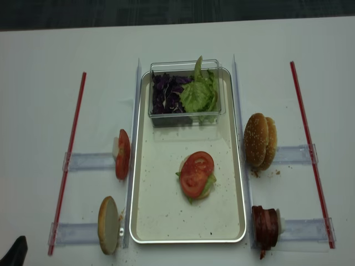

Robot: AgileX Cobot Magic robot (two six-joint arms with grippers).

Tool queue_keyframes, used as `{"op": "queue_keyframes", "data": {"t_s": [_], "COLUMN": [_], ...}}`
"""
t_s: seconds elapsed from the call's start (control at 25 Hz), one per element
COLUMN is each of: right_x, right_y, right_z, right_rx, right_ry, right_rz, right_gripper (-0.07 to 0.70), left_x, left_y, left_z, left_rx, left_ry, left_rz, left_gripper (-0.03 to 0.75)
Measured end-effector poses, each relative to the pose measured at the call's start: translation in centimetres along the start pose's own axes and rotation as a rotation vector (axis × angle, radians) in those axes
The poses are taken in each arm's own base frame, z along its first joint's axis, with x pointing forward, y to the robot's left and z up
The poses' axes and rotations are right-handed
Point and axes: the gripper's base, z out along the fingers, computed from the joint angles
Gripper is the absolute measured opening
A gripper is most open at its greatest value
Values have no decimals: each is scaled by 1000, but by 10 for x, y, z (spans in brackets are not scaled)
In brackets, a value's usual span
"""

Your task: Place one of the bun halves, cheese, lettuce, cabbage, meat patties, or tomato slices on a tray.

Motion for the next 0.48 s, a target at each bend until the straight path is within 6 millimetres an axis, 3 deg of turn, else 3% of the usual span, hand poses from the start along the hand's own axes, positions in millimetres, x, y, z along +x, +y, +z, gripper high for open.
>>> {"op": "queue_keyframes", "data": {"t_s": [0.48], "right_x": [0], "right_y": [0], "right_z": [0], "right_rx": [0], "right_ry": [0], "right_rz": [0], "right_gripper": [36], "left_x": [0], "left_y": [0], "left_z": [0], "left_rx": [0], "left_ry": [0], "left_rz": [0], "left_gripper": [631]}}
